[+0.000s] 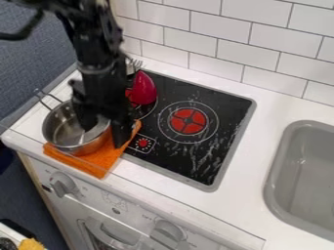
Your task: Moved the pot to the top right of stove
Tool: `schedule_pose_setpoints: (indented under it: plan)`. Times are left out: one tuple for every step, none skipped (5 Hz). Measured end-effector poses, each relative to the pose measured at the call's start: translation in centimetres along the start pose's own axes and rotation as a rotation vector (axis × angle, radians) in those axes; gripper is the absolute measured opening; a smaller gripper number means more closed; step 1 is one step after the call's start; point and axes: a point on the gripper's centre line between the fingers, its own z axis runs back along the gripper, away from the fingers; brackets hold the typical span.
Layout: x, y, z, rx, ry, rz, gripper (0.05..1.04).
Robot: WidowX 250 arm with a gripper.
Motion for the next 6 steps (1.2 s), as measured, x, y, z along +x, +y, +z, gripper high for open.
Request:
schedule_pose_setpoints:
  plan:
    - [0.4, 1.3, -2.8, 0.005, 0.075, 0.062, 0.948]
    - [0.8, 1.6, -3.1, 0.005, 0.083, 0.064, 0.685]
    - [0.8, 0.6, -2.8, 0.012, 0.061, 0.028, 0.437]
    - [0.5, -0.3, -1.9, 0.023, 0.031, 0.004, 0.198]
    - [0.5, -0.6, -0.9, 0.015, -0.014, -0.003, 0.087]
    - [0.5, -0.9, 0.3, 0.006, -0.056, -0.005, 0.078]
